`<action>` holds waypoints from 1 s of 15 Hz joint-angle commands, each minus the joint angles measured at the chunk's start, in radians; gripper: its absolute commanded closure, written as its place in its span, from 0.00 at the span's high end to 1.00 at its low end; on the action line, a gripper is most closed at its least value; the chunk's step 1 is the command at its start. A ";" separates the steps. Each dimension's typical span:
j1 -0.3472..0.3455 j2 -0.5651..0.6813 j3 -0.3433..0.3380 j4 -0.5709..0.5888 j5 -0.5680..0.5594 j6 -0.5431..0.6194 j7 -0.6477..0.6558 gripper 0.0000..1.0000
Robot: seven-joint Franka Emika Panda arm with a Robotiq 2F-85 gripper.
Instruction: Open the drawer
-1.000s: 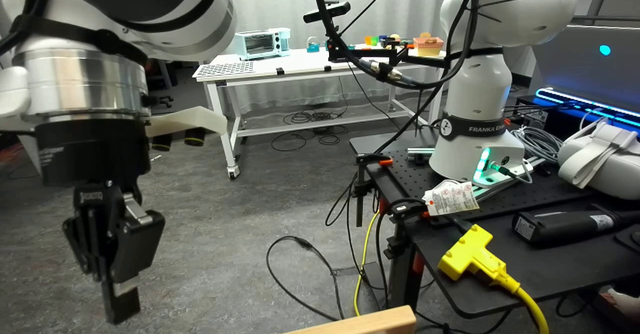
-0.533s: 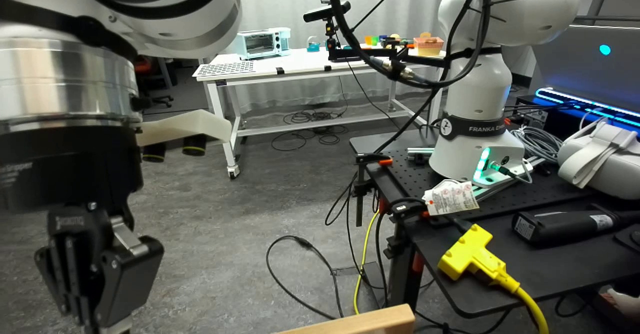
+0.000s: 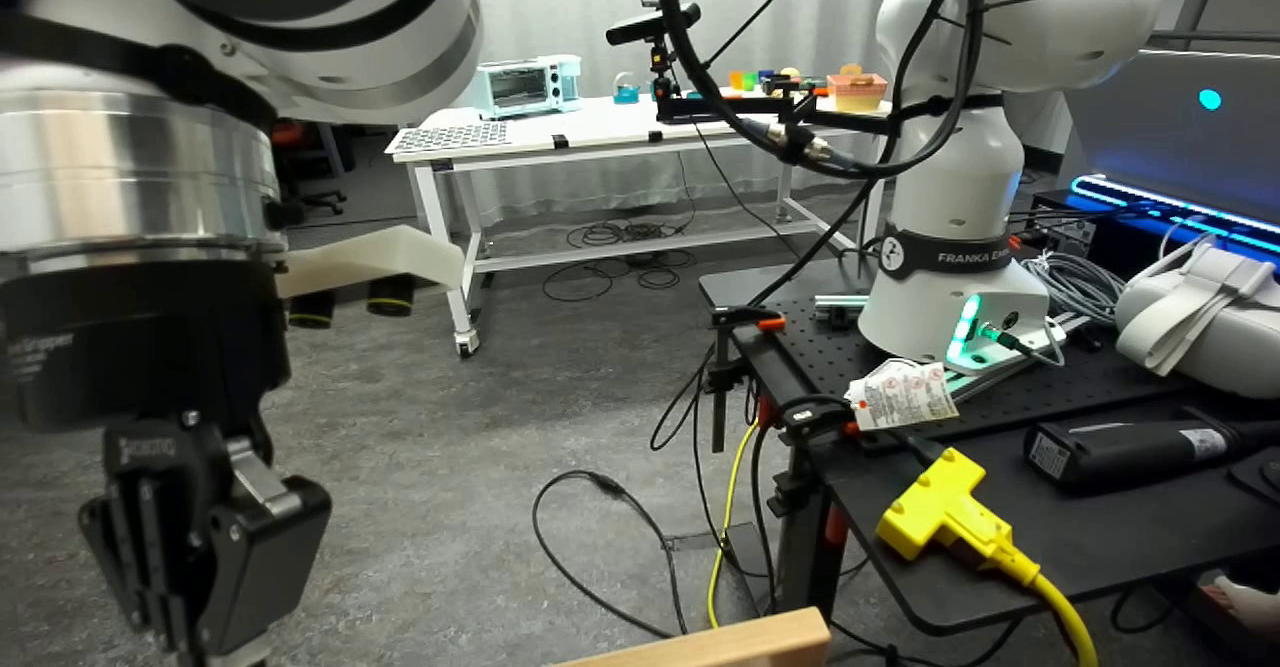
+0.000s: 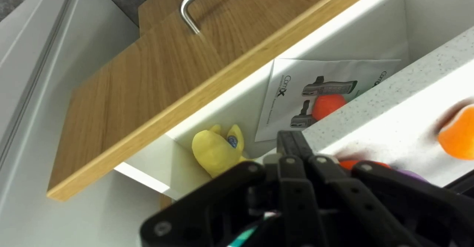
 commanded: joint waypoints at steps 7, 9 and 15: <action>0.031 0.105 0.002 0.041 -0.001 -0.010 -0.009 0.00; 0.037 0.118 0.003 0.047 -0.012 -0.018 -0.003 0.00; 0.078 0.108 -0.043 0.040 -0.156 -0.022 0.021 0.00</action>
